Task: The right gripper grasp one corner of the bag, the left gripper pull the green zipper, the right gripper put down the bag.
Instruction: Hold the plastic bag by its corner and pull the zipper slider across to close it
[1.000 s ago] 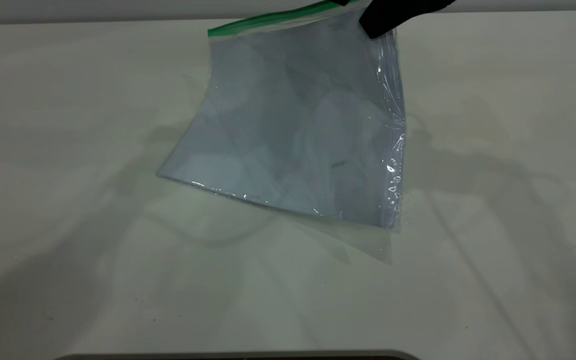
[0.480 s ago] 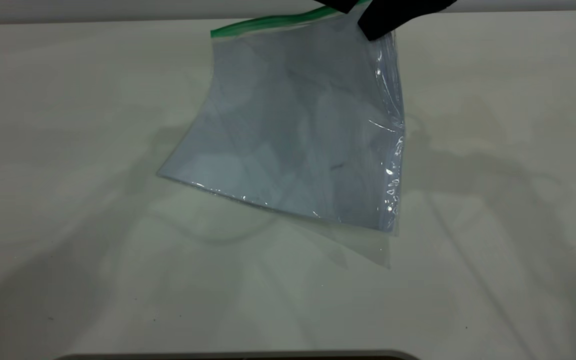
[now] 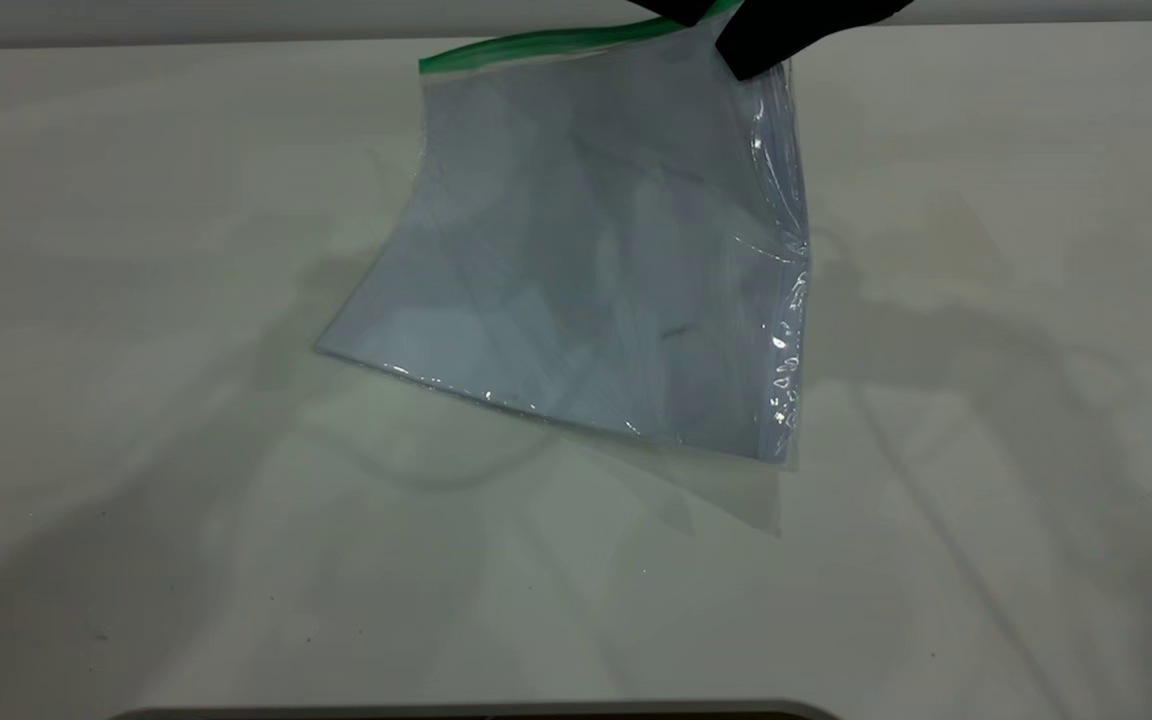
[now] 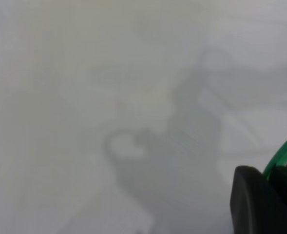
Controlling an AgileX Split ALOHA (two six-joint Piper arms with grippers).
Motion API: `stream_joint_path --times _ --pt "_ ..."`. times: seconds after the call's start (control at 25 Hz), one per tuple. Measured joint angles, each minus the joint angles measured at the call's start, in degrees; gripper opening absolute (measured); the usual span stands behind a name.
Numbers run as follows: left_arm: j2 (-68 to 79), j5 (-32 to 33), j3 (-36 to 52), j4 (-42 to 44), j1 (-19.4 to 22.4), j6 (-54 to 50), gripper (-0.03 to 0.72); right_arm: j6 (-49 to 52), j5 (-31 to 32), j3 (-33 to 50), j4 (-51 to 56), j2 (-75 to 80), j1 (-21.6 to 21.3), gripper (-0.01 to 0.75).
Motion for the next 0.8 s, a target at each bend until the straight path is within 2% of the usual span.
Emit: stream_joint_path --times 0.4,0.8 --pt "-0.32 -0.75 -0.52 -0.05 0.10 0.60 0.060 0.06 -0.89 0.06 -1.27 -3.55 -0.02 0.033" --pt "-0.50 -0.54 -0.58 0.00 2.51 0.83 0.060 0.06 -2.23 0.06 -1.27 -6.70 -0.02 0.033"
